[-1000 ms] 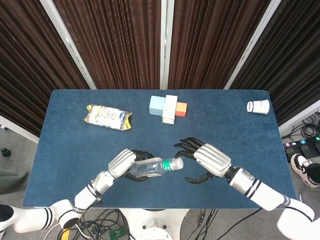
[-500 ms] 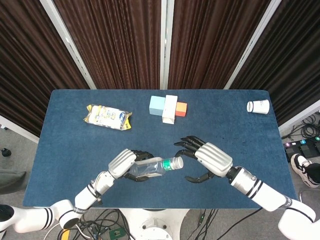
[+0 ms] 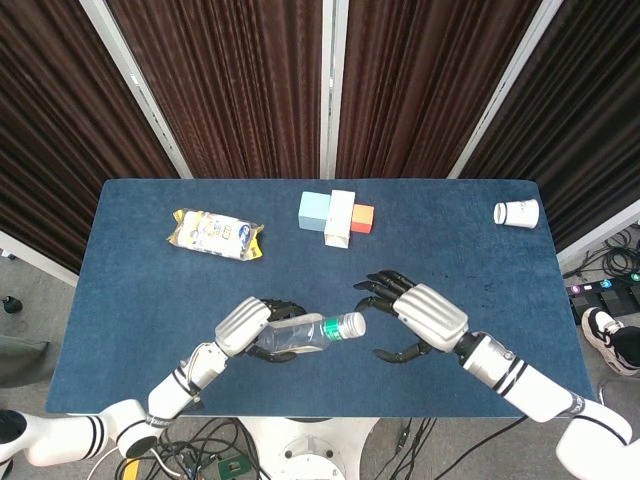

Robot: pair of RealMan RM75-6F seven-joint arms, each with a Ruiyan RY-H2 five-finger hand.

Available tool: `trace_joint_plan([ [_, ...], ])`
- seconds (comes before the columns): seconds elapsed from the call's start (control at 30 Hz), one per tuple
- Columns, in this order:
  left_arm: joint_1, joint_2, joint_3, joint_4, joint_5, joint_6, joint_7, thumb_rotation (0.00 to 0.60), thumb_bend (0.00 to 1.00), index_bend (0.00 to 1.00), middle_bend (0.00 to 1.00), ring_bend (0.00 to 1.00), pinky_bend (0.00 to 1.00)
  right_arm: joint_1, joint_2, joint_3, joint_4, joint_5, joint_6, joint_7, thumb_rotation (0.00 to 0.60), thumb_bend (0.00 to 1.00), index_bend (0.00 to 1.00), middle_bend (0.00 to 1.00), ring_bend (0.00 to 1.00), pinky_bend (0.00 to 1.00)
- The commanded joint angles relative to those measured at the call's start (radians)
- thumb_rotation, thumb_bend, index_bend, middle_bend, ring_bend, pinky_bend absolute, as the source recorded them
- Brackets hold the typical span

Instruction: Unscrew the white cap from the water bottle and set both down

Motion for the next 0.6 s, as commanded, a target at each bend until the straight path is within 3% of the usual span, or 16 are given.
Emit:
trace_joint_plan([
  [0.03,-0.001,-0.001,0.0,0.001,-0.001,-0.002,0.001,0.6,0.48,0.54,0.56,0.48,0.59,0.001,0.001,0.001,-0.002,-0.003,0.002,0.001,0.428,0.21,0.27,0.09,0.0,0.0],
  [0.6,-0.001,-0.004,0.002,0.009,-0.007,-0.007,0.0,0.6,0.48,0.54,0.56,0.48,0.59,0.005,0.007,-0.007,-0.014,-0.033,0.015,0.016,0.428,0.21,0.27,0.09,0.0,0.0],
])
